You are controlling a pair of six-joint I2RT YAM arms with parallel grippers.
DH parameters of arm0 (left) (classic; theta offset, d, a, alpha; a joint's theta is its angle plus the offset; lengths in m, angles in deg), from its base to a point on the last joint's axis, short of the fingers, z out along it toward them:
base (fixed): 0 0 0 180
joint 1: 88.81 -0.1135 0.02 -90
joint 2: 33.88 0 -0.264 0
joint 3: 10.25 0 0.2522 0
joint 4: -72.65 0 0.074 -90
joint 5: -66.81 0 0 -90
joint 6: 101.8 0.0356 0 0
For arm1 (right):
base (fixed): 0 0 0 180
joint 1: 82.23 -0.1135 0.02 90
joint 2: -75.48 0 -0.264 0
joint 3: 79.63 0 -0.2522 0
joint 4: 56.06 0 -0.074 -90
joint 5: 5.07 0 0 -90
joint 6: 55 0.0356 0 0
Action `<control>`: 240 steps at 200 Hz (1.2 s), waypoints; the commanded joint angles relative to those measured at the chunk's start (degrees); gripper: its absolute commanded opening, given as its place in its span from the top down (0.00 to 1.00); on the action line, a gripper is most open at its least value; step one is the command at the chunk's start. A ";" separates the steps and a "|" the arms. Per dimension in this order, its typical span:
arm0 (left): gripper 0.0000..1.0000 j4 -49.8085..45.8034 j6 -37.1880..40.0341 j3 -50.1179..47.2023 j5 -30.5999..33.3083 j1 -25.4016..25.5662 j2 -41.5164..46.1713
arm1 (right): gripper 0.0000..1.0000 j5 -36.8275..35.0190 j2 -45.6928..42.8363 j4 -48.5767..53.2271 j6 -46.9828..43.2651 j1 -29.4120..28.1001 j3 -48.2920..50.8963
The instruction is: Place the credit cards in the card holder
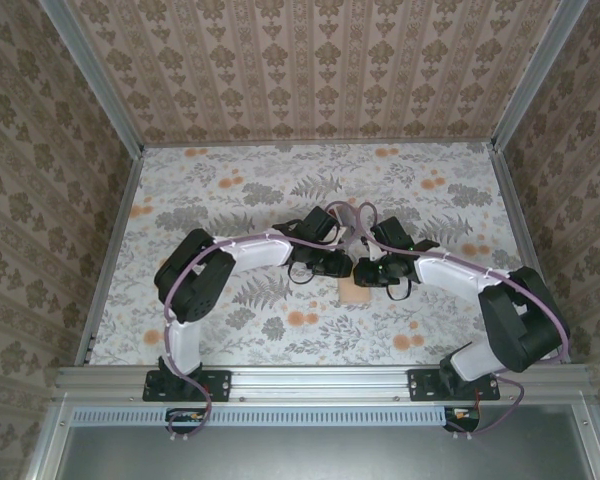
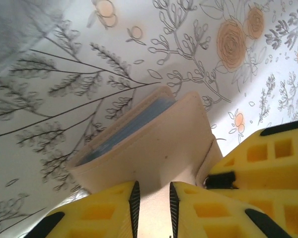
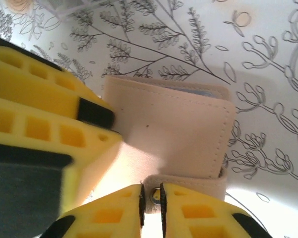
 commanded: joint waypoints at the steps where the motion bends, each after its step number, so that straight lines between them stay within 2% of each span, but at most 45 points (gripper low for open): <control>1: 0.68 -1.15 2.94 -1.46 4.66 -1.84 5.46 | 0.69 -5.50 -2.42 4.16 -0.26 -0.19 -3.03; 18: 0.64 -1.83 4.40 -2.55 7.57 -3.31 9.02 | 0.59 -8.59 -3.78 5.39 -1.08 -0.20 -5.00; 38: 0.59 -2.01 6.25 -4.91 10.98 -5.52 14.14 | 0.51 -13.58 -7.02 6.93 -1.87 -0.02 -6.91; 89: 0.48 -1.34 10.29 -12.56 20.74 -13.33 28.54 | 0.42 -28.33 -16.37 6.03 -4.39 2.27 -7.81; 91: 0.46 -1.27 10.49 -12.90 21.26 -13.70 29.03 | 0.42 -29.02 -16.79 5.81 -4.44 2.45 -7.59; 94: 0.38 -1.06 10.68 -13.50 21.96 -14.29 29.97 | 0.41 -30.23 -17.32 5.28 -4.63 2.57 -7.33; 111: 0.24 -0.07 11.33 -17.27 26.42 -18.09 34.51 | 0.33 -35.13 -20.63 1.41 -5.46 4.77 -5.19; 153: 0.01 1.84 11.31 -24.79 32.36 -30.82 44.02 | 0.27 -39.86 -22.54 -8.34 -8.42 12.97 -1.17; 160: 0.00 1.73 11.29 -25.55 33.40 -32.60 45.12 | 0.23 -41.97 -22.29 -10.78 -8.91 13.63 -0.02; 184: 0.00 1.84 10.41 -27.76 32.69 -40.47 47.13 | 0.18 -50.97 -20.94 -23.31 -10.25 14.98 5.63; 198: 0.00 1.77 8.71 -28.74 31.70 -45.26 47.39 | 0.16 -52.78 -19.72 -29.21 -10.76 16.24 8.16; 221: 0.00 3.95 7.20 -31.09 32.33 -51.08 47.70 | 0.15 -55.12 -15.99 -32.52 -10.34 18.12 8.93; 231: 0.00 8.92 10.59 -33.69 32.84 -52.51 47.90 | 0.14 -55.71 -14.01 -33.43 -10.84 18.60 8.90; 240: 0.00 13.90 13.11 -36.45 35.91 -52.57 48.25 | 0.14 -54.91 -12.37 -35.11 -12.71 18.71 9.30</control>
